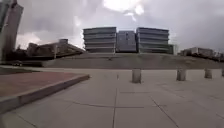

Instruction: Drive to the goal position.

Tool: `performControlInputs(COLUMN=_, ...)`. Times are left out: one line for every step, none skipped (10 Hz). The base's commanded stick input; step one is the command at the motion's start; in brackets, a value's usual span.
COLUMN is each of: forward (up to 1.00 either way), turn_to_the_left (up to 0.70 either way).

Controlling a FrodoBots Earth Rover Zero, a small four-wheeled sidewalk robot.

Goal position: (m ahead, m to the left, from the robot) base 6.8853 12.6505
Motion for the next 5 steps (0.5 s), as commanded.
performControlInputs(forward=0.0, turn_to_the_left=0.0)
performControlInputs(forward=0.0, turn_to_the_left=0.0)
performControlInputs(forward=0.0, turn_to_the_left=0.0)
performControlInputs(forward=0.0, turn_to_the_left=0.0)
performControlInputs(forward=0.0, turn_to_the_left=0.0)
